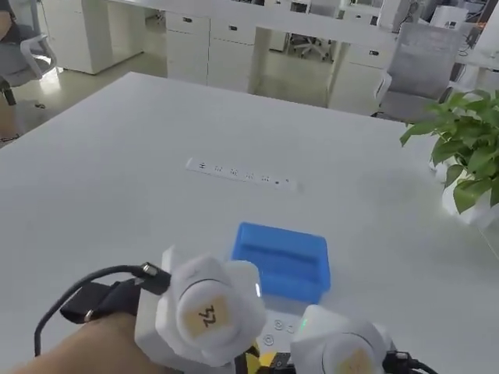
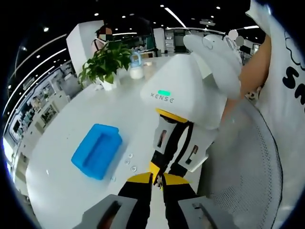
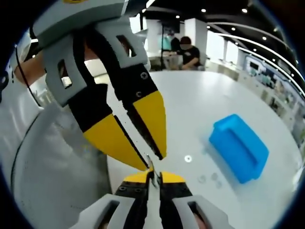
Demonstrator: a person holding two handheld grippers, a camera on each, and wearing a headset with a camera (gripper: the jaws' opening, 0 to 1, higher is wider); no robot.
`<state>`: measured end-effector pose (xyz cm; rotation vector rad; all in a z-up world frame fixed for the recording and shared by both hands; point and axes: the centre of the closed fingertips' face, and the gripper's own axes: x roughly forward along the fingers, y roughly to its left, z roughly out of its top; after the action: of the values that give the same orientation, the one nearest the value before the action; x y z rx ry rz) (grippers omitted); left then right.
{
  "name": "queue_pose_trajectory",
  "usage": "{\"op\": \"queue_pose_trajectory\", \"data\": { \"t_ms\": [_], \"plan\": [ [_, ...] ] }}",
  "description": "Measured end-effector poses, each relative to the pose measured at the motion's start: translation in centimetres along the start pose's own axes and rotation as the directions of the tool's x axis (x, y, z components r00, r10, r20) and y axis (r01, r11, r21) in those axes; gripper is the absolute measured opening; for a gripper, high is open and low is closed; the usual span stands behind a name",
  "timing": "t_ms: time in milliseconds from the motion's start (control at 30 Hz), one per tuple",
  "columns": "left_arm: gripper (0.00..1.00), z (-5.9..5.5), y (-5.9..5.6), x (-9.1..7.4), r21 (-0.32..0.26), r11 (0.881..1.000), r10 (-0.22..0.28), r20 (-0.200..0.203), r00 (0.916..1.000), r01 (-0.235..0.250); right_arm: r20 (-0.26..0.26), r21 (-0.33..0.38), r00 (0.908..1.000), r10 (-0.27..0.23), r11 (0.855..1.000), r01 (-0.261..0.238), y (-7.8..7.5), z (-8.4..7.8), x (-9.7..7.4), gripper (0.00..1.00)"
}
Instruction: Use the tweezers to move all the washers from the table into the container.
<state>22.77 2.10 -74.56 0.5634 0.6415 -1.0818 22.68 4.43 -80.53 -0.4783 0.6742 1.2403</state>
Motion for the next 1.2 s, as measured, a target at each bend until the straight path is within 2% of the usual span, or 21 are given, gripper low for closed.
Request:
{"op": "queue_pose_trajectory", "data": {
  "t_ms": [67, 100, 200, 267, 300, 367, 400, 433, 500, 533, 567, 600, 700, 767, 833, 900, 967, 1100, 1133, 1167, 1200],
  "plan": [
    [0.26, -0.1, 0.0, -0.3, -0.098, 0.995, 0.022, 0.029, 0.9993, -0.019, 0.002, -0.002, 1.0000, -0.004, 1.000, 0.004, 0.1, -0.1, -0.1, 0.04],
    [0.31, -0.1, 0.0, -0.5, -0.130, 0.991, 0.035, 0.047, 0.9983, -0.029, 0.006, -0.001, 1.0000, 0.000, 1.000, 0.000, 0.2, -0.1, -0.1, 0.04],
    [0.44, -0.9, 0.8, -1.7, -0.246, 0.964, 0.128, 0.104, 0.9863, -0.099, 0.003, 0.016, 1.0000, 0.001, 1.000, -0.001, 0.1, -0.1, -0.1, 0.03],
    [0.56, -2.0, 1.4, -2.7, -0.323, 0.933, 0.204, 0.111, 0.9726, -0.159, -0.001, 0.019, 1.0000, 0.003, 1.000, -0.003, 0.0, -0.2, -0.2, 0.03],
    [0.62, -2.6, 1.9, -3.5, -0.352, 0.912, 0.264, 0.118, 0.9573, -0.208, 0.001, 0.024, 1.0000, 0.006, 1.000, -0.006, 0.0, -0.2, -0.3, 0.03],
    [0.70, -3.4, 2.4, -4.5, -0.398, 0.881, 0.323, 0.113, 0.9395, -0.256, 0.007, 0.037, 1.0000, 0.003, 0.999, -0.004, -0.4, -0.3, -0.4, 0.02],
    [0.72, -3.9, 2.8, -5.1, -0.425, 0.858, 0.369, 0.119, 0.9218, -0.289, 0.012, 0.043, 0.9999, 0.004, 0.999, -0.005, -0.5, -0.3, -0.4, 0.02],
    [0.74, -4.4, 3.0, -5.5, -0.444, 0.841, 0.394, 0.112, 0.9123, -0.309, 0.012, 0.070, 0.9998, 0.016, 0.997, -0.016, -0.6, -0.4, -0.5, 0.02],
    [0.77, -5.2, 3.7, -6.3, -0.468, 0.806, 0.460, 0.108, 0.8815, -0.363, 0.014, 0.082, 0.9998, 0.014, 0.997, -0.015, -0.9, -0.3, -0.5, 0.02],
    [0.78, -5.7, 4.2, -6.8, -0.475, 0.782, 0.504, 0.101, 0.8579, -0.404, 0.017, 0.079, 0.9998, 0.011, 0.997, -0.013, -1.1, -0.3, -0.5, 0.02],
    [0.78, -5.9, 4.5, -7.1, -0.477, 0.769, 0.528, 0.099, 0.8435, -0.426, 0.021, 0.078, 0.9997, 0.009, 0.997, -0.011, -1.3, -0.2, -0.6, 0.02],
    [0.78, -6.5, 5.1, -7.7, -0.477, 0.739, 0.577, 0.086, 0.8124, -0.475, 0.023, 0.082, 0.9997, 0.008, 0.997, -0.010, -1.5, -0.1, -0.7, 0.02],
    [0.83, -7.7, 5.7, -8.2, -0.470, 0.688, 0.647, 0.051, 0.7612, -0.553, 0.051, 0.101, 0.9987, -0.001, 0.995, -0.004, -2.4, 0.8, -1.1, 0.02],
    [0.85, -8.4, 5.6, -7.8, -0.483, 0.672, 0.648, 0.018, 0.7612, -0.561, 0.061, 0.101, 0.9980, -0.016, 0.995, 0.010, -3.1, 1.4, -1.3, 0.02],
    [0.89, -9.3, 5.4, -7.5, -0.473, 0.664, 0.647, -0.024, 0.7620, -0.579, 0.072, 0.091, 0.9970, -0.029, 0.996, 0.022, -3.6, 2.0, -1.4, 0.02],
    [0.90, -10.2, 5.4, -7.3, -0.454, 0.654, 0.651, -0.070, 0.7555, -0.606, 0.077, 0.083, 0.9963, -0.037, 0.996, 0.031, -4.2, 2.6, -1.2, 0.02],
    [0.90, -10.1, 5.7, -7.3, -0.441, 0.650, 0.664, -0.068, 0.7449, -0.619, 0.078, 0.061, 0.9960, -0.045, 0.997, 0.040, -4.6, 3.0, -0.8, 0.02],
    [0.91, -10.1, 5.7, -7.1, -0.445, 0.652, 0.660, -0.064, 0.7483, -0.614, 0.070, 0.012, 0.9961, -0.053, 0.999, 0.052, -5.2, 3.4, 0.0, 0.02],
    [0.92, -10.2, 5.7, -7.2, -0.424, 0.649, 0.671, -0.072, 0.7381, -0.632, 0.071, 0.003, 0.9961, -0.053, 0.999, 0.053, -5.3, 3.6, 0.3, 0.02],
    [0.95, -10.3, 6.0, -7.4, -0.399, 0.641, 0.689, -0.078, 0.7204, -0.656, 0.072, -0.005, 0.9961, -0.052, 0.999, 0.053, -5.4, 3.6, 0.4, 0.02],
    [0.97, -10.3, 6.0, -7.3, -0.398, 0.642, 0.688, -0.078, 0.7218, -0.655, 0.067, -0.013, 0.9965, -0.050, 0.999, 0.051, -5.6, 3.7, 0.6, 0.02]
  ]
}}
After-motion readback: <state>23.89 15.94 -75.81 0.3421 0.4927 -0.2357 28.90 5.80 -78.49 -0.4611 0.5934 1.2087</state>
